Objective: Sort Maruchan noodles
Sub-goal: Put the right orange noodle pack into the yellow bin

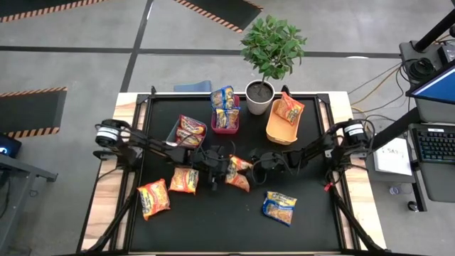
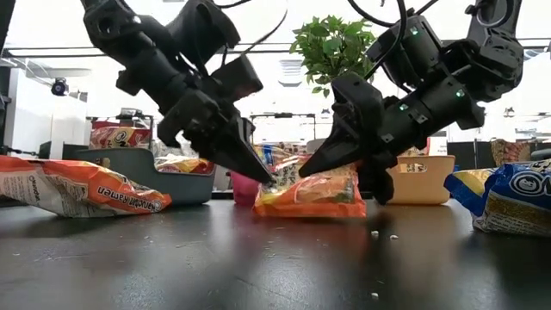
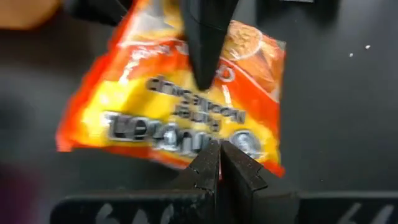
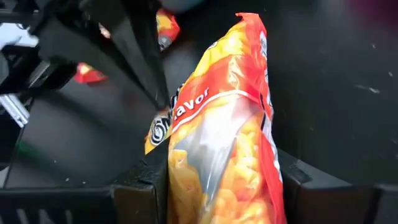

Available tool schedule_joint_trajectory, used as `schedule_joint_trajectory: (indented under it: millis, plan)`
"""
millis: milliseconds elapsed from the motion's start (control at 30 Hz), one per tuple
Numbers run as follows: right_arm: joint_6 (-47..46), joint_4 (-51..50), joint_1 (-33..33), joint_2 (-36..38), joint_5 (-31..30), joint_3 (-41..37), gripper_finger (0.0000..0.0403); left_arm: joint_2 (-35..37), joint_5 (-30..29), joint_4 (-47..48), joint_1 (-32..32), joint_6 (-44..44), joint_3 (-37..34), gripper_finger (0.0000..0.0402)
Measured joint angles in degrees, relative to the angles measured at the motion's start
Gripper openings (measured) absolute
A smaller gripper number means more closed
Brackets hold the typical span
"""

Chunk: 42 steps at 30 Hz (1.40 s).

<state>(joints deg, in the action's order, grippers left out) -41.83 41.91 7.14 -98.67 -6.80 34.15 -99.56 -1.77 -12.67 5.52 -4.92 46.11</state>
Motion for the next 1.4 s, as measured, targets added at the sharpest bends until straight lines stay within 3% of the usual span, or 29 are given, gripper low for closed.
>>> schedule_joint_trajectory:
  millis: [200, 467, 733, 933, 1200, 1400]
  plan:
    - [1.9, -1.4, 0.0, 4.2, 2.6, -0.1, 0.016, 8.4, -1.7, 4.1, -0.1, -5.2, -0.8, 0.0]
    - [7.1, -14.0, -0.7, 19.7, 2.3, 0.0, 0.0159, 25.3, -0.1, 3.4, -0.1, -12.9, -4.3, 0.0]
    - [19.0, -30.9, -6.1, 38.6, -4.9, 0.1, 0.0157, 37.8, 1.5, 3.5, -0.1, -18.3, -6.3, 0.0]
    - [24.7, -44.8, -13.4, 49.9, -9.9, 0.1, 0.0157, 42.9, 2.4, 4.7, -0.2, -19.7, -6.7, 0.0]
    - [33.2, -62.0, -22.2, 54.2, -19.4, -0.1, 0.0157, 45.9, 2.3, 7.8, -0.2, -21.1, -6.7, 0.0]
    - [40.2, -62.9, -25.4, 50.4, -22.5, -0.1, 0.0157, 46.1, 2.3, 10.5, -0.2, -21.0, -6.8, 0.0]
